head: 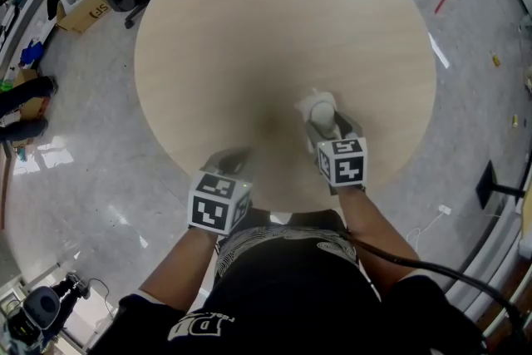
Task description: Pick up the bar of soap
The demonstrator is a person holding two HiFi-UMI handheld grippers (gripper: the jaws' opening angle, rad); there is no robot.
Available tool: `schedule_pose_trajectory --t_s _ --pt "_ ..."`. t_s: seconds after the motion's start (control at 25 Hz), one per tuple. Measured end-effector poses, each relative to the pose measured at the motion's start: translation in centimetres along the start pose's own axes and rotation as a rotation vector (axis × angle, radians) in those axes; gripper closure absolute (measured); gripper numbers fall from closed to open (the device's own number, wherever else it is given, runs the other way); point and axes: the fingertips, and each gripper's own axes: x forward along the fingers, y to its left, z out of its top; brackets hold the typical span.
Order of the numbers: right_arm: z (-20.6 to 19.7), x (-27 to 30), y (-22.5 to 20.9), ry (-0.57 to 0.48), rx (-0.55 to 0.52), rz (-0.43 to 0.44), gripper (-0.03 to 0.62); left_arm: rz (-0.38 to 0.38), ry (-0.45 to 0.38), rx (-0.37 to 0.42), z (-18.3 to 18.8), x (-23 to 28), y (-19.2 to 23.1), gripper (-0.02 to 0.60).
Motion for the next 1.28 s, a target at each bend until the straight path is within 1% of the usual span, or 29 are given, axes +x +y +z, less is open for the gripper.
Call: schedule_pose_trajectory --t_s 0.16,0.36,0.6,0.8,0.92,1.08,1.28 --pt "0.3 0.2 -0.1 0.004 0.018 0.032 0.329 0.001 -0.012 -0.01 0.2 -0.3 0.2 0.573" --pt "0.2 0.2 0.0 0.008 0.027 0.058 0.332 0.008 -0.02 -0.011 0.0 -0.8 0.5 0.574" --pt "0.7 -1.1 0.7 -0.028 0.025 0.068 0.332 0.008 -0.034 0.004 0.0 -1.5 0.7 0.574" --pt "1.8 -3.6 1.1 -0.096 0.08 0.093 0.332 -0.005 -0.058 0.028 0.2 -1.9 0.4 0.574" --pt "2.5 -5.8 1.7 -0.145 0.121 0.124 0.332 -0.025 -0.069 0.047 0.5 -2.5 -0.2 0.574" --pt "3.1 -9.2 2.3 -0.21 0.193 0.154 0.332 -0.049 -0.084 0.091 0.4 -3.2 -0.7 0.574" --pt "3.3 -14.3 3.0 -0.289 0.202 0.14 0.332 -0.083 -0.108 0.144 0.6 -4.4 -2.3 0.574"
